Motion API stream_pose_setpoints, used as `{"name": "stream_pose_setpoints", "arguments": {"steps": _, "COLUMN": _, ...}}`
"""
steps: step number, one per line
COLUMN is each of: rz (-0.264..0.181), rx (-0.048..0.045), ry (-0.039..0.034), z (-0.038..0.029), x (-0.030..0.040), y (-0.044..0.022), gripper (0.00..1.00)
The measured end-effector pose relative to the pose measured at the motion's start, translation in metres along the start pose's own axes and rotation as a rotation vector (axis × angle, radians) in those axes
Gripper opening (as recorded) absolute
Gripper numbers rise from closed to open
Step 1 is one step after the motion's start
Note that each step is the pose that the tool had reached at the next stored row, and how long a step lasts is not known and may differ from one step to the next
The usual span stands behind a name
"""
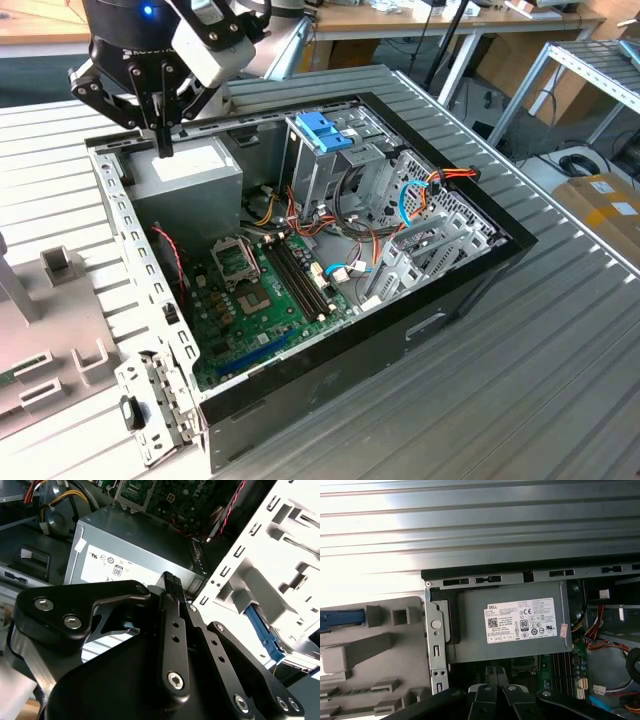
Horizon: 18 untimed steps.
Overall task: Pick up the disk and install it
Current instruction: 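Reach for the disk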
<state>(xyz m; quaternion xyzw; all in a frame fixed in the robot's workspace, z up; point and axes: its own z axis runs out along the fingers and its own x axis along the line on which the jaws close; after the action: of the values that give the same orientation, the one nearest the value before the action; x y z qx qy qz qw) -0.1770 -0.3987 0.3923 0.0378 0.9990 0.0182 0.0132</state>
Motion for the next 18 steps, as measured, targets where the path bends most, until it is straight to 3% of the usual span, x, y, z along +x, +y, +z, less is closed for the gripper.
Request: {"name": "stream_pose_setpoints", "arguments": {"steps": 18, "rz": 0.0, "rx": 0.0, "ry": -0.0001, "z": -0.0003, "x": 0.0096, "y": -0.0007, "gripper": 0.1}}
